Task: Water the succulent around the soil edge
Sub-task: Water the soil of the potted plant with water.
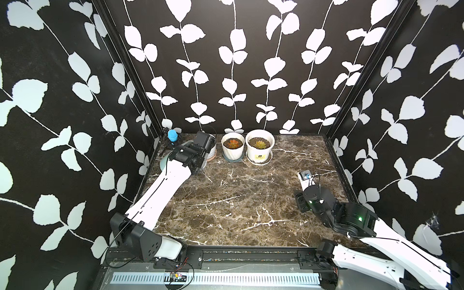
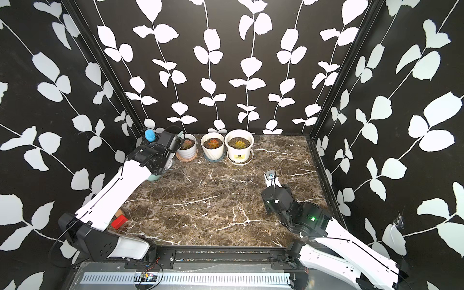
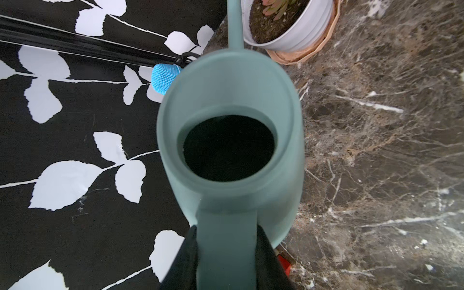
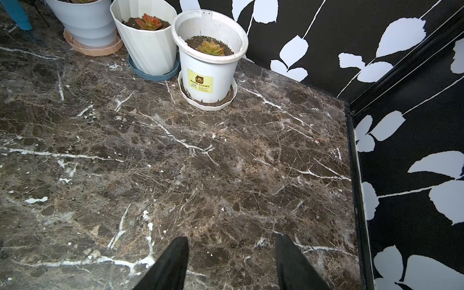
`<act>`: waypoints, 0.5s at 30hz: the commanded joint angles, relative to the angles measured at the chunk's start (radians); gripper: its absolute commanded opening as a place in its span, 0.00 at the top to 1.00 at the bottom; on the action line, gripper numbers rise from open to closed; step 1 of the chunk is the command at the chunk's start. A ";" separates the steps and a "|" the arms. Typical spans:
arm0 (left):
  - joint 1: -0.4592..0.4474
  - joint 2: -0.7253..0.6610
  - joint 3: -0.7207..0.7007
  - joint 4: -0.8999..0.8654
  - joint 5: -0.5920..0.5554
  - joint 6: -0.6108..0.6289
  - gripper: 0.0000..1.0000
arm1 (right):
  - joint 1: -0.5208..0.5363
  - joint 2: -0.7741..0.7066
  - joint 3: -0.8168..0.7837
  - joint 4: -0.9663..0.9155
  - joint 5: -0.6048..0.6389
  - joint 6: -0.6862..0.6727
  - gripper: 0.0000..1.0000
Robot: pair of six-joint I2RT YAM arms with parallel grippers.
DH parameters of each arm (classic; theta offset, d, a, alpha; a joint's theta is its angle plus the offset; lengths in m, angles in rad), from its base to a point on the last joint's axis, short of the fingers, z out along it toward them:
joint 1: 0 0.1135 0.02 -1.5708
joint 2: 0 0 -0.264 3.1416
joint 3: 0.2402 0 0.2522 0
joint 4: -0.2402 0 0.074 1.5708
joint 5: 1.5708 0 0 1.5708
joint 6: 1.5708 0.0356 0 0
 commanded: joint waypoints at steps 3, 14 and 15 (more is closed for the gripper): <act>0.007 -0.021 0.008 0.028 -0.082 0.006 1.00 | -0.008 -0.011 -0.027 0.012 -0.004 0.012 0.42; 0.007 -0.042 -0.042 0.034 -0.084 0.018 1.00 | -0.009 -0.013 -0.024 0.011 -0.011 0.021 0.42; 0.007 -0.043 -0.046 0.033 -0.080 0.015 1.00 | -0.009 -0.012 -0.024 0.012 -0.013 0.024 0.42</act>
